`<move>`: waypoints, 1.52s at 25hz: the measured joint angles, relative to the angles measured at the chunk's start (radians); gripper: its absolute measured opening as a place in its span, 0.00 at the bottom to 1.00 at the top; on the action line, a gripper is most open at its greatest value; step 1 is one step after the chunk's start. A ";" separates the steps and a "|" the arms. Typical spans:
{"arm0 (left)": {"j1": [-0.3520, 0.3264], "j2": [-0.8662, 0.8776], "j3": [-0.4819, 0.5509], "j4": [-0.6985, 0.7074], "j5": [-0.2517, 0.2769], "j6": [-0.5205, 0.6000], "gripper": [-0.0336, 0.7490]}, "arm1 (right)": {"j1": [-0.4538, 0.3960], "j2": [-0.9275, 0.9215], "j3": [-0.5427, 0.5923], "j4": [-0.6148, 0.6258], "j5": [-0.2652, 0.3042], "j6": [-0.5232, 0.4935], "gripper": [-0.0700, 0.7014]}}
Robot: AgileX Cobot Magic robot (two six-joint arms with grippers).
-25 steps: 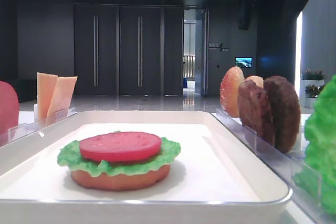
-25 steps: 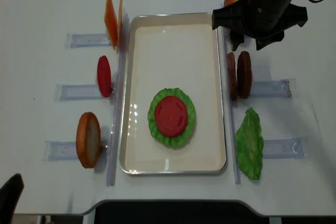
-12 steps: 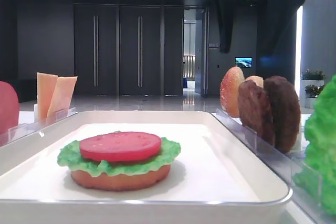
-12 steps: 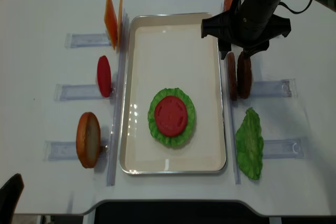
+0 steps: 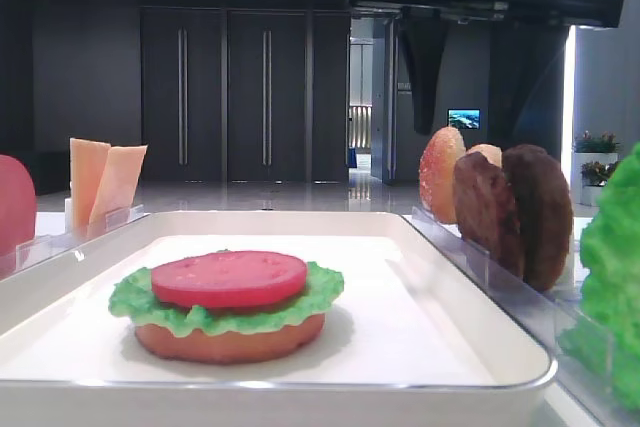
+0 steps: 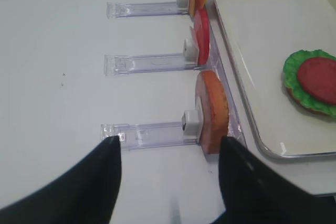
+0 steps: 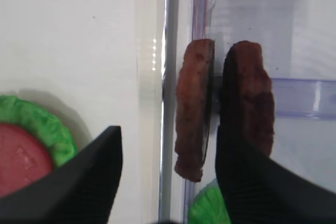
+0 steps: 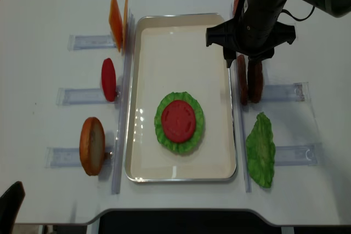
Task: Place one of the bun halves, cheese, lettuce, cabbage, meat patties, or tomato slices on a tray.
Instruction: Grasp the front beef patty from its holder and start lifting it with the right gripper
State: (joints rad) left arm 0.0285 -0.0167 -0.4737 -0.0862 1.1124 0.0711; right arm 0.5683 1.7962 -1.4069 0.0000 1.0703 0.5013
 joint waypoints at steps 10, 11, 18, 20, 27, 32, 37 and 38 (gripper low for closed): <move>0.000 0.000 0.000 0.000 0.000 0.000 0.62 | 0.000 0.032 0.000 -0.008 -0.012 -0.004 0.58; 0.000 0.000 0.000 0.000 0.000 0.000 0.62 | 0.000 0.037 0.000 -0.008 -0.012 -0.004 0.58; 0.000 0.000 0.000 0.000 0.000 0.000 0.62 | 0.000 0.044 0.000 -0.016 -0.014 -0.005 0.58; 0.000 0.000 0.000 0.000 0.000 0.000 0.62 | 0.000 0.044 0.000 -0.030 -0.017 -0.005 0.58; 0.000 0.000 0.000 0.000 0.000 0.000 0.62 | 0.000 0.054 0.000 -0.032 -0.025 -0.005 0.58; 0.000 0.000 0.000 0.000 0.000 0.000 0.62 | 0.000 0.078 0.000 -0.032 -0.027 -0.005 0.58; 0.000 0.000 0.000 0.000 0.000 0.000 0.62 | 0.000 0.086 0.000 -0.034 -0.030 -0.005 0.58; 0.000 0.000 0.000 0.000 0.000 0.000 0.62 | 0.000 0.086 0.000 -0.035 -0.029 -0.005 0.58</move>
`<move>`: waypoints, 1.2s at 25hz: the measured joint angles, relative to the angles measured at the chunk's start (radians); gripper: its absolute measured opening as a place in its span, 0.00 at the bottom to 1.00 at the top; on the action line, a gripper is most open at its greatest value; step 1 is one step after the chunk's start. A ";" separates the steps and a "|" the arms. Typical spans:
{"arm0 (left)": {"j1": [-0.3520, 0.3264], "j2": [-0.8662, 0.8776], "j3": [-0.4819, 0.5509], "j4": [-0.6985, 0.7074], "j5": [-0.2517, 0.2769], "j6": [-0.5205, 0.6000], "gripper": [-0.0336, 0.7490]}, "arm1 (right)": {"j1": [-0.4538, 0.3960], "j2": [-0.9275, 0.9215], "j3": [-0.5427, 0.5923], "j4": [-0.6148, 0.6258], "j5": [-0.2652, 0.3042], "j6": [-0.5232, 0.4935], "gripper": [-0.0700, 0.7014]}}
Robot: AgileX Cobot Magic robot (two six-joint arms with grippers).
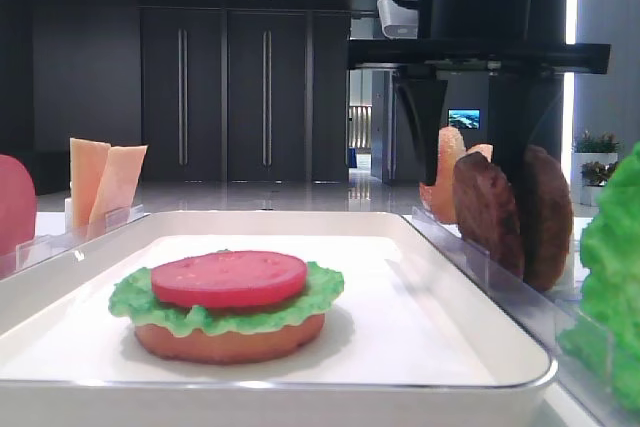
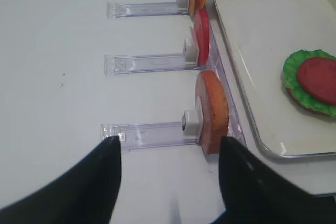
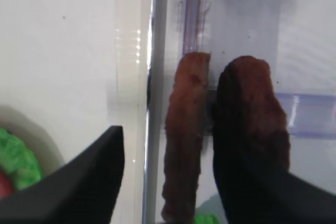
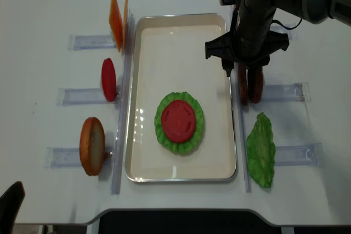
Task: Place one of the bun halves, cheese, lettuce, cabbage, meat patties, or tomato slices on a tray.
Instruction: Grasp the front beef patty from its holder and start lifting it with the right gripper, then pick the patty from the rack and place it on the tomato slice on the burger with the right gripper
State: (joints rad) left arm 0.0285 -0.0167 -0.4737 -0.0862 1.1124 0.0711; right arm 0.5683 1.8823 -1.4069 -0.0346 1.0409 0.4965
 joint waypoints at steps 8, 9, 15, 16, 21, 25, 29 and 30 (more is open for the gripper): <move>0.000 0.000 0.000 0.000 0.000 0.000 0.62 | 0.000 0.001 0.000 -0.033 0.003 0.000 0.39; 0.000 0.000 0.000 0.000 0.000 0.000 0.62 | 0.000 0.001 0.000 -0.040 0.008 0.000 0.37; 0.000 0.000 0.000 0.000 0.000 0.000 0.62 | 0.000 0.001 0.000 -0.068 0.023 0.000 0.26; 0.000 0.000 0.000 0.000 0.000 0.000 0.62 | 0.000 0.001 0.000 -0.071 0.023 0.000 0.26; 0.000 0.000 0.000 0.000 0.000 0.000 0.62 | 0.000 0.001 0.000 -0.078 0.033 0.000 0.26; 0.000 0.000 0.000 0.000 0.000 0.000 0.62 | 0.000 0.001 -0.009 -0.068 0.066 0.000 0.26; 0.000 0.000 0.000 0.000 0.000 0.000 0.62 | 0.000 -0.004 -0.039 -0.051 0.121 -0.003 0.26; 0.000 0.000 0.000 0.000 0.000 0.000 0.62 | 0.000 -0.010 -0.045 -0.047 0.131 -0.003 0.26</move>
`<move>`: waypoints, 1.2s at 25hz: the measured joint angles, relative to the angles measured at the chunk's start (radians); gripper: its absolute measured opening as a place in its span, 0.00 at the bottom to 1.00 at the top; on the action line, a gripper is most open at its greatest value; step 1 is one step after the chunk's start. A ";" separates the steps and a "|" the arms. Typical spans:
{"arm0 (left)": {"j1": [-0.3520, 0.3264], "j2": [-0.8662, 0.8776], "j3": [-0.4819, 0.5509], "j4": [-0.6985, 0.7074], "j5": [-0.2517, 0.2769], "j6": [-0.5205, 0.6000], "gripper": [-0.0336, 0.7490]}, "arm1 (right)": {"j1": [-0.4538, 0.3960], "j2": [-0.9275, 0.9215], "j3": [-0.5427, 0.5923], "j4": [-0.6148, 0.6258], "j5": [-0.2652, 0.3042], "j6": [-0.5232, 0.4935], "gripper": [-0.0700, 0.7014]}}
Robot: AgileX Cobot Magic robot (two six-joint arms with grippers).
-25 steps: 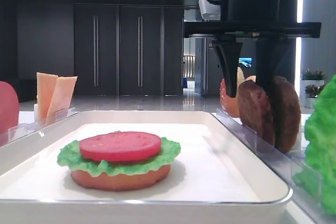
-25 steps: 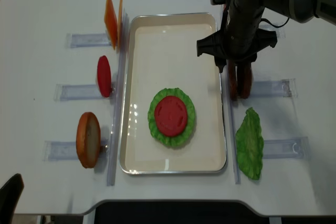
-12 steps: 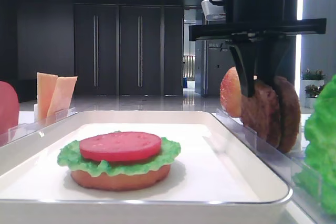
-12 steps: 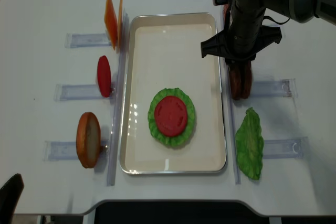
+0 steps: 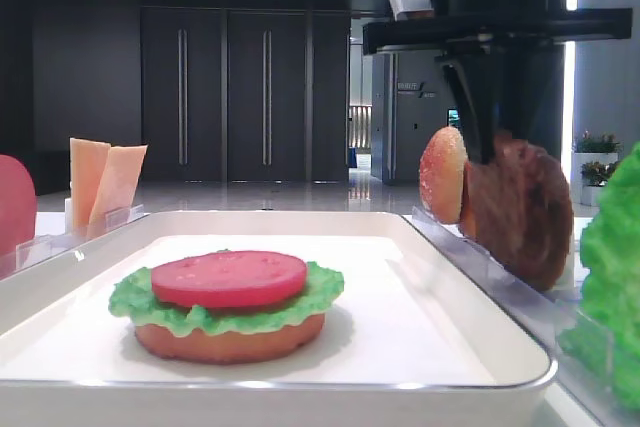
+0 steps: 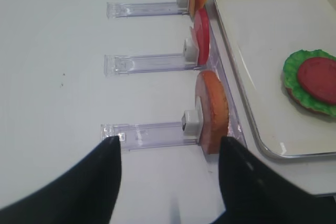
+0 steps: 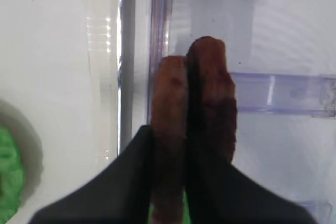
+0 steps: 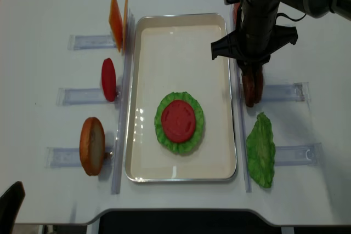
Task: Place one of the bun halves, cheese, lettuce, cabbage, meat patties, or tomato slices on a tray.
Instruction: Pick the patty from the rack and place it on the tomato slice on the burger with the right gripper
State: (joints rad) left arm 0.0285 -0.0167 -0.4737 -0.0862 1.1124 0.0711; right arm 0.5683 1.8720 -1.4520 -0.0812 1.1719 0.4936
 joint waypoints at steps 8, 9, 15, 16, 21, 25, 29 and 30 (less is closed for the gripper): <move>0.000 0.000 0.000 0.000 0.000 0.000 0.62 | 0.000 -0.075 -0.012 0.046 0.031 -0.003 0.26; 0.000 0.000 0.000 0.000 0.000 0.000 0.62 | 0.000 -0.086 -0.012 0.058 0.032 -0.004 0.26; 0.000 0.000 0.000 0.000 0.000 0.000 0.62 | 0.002 -0.145 -0.012 0.158 0.008 -0.058 0.26; 0.000 0.000 0.000 0.000 0.000 0.000 0.62 | 0.006 -0.149 -0.012 0.176 0.000 -0.067 0.26; 0.000 0.000 0.000 0.000 0.000 0.000 0.62 | 0.055 -0.162 0.003 0.213 -0.072 -0.092 0.26; 0.000 0.000 0.000 0.000 0.000 0.000 0.62 | 0.087 -0.168 0.051 0.301 -0.154 -0.139 0.26; 0.000 0.000 0.000 0.000 0.000 0.000 0.62 | 0.094 -0.175 0.096 0.461 -0.250 -0.259 0.26; 0.000 0.000 0.000 0.000 0.000 0.000 0.62 | 0.094 -0.178 0.107 0.505 -0.270 -0.298 0.26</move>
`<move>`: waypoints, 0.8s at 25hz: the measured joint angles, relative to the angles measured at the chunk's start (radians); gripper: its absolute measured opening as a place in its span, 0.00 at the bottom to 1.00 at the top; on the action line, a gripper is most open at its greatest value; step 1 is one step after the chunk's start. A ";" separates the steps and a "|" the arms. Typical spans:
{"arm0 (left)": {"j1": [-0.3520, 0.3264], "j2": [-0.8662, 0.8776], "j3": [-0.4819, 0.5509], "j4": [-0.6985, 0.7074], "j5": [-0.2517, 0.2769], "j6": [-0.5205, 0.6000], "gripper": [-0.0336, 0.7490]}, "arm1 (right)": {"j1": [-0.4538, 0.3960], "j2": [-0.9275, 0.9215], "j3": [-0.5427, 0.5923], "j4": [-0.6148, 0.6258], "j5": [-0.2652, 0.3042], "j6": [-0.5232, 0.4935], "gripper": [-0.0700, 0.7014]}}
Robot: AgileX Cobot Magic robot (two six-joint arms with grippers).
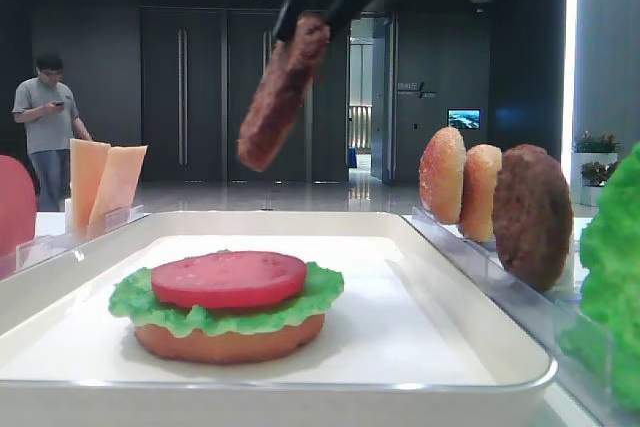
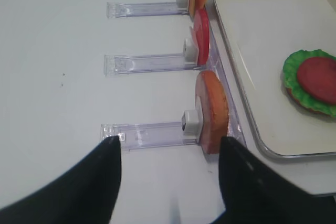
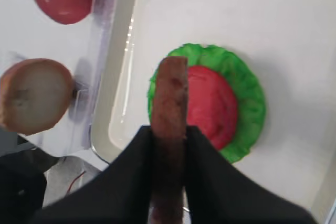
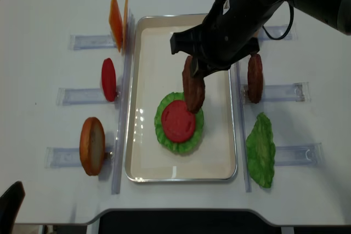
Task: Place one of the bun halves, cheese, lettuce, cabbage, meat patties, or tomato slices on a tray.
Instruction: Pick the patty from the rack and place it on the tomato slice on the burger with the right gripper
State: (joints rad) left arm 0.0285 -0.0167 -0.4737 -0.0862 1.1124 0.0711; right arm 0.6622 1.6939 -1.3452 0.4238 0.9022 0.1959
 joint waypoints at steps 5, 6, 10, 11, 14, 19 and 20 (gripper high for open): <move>0.000 0.000 0.000 0.000 0.000 0.000 0.62 | 0.001 0.000 0.072 0.188 -0.078 -0.171 0.26; 0.000 0.000 0.000 0.000 0.000 0.000 0.62 | 0.001 0.000 0.095 0.232 -0.101 -0.213 0.26; 0.000 0.000 0.000 0.000 0.000 0.000 0.62 | -0.001 0.000 0.184 0.410 -0.169 -0.387 0.26; 0.000 0.000 0.000 0.000 0.000 0.000 0.62 | -0.003 0.000 0.202 0.446 -0.177 -0.426 0.26; 0.000 0.000 0.000 0.000 0.000 0.000 0.62 | -0.019 0.000 0.234 0.518 -0.195 -0.513 0.26; 0.000 0.000 0.000 0.000 0.000 0.000 0.62 | -0.064 0.000 0.243 0.572 -0.207 -0.570 0.26; 0.000 0.000 0.000 0.000 0.000 0.000 0.62 | -0.074 0.000 0.244 0.581 -0.206 -0.576 0.26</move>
State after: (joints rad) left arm 0.0285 -0.0167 -0.4737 -0.0862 1.1124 0.0711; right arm 0.5884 1.6935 -1.1017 1.0048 0.6966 -0.3806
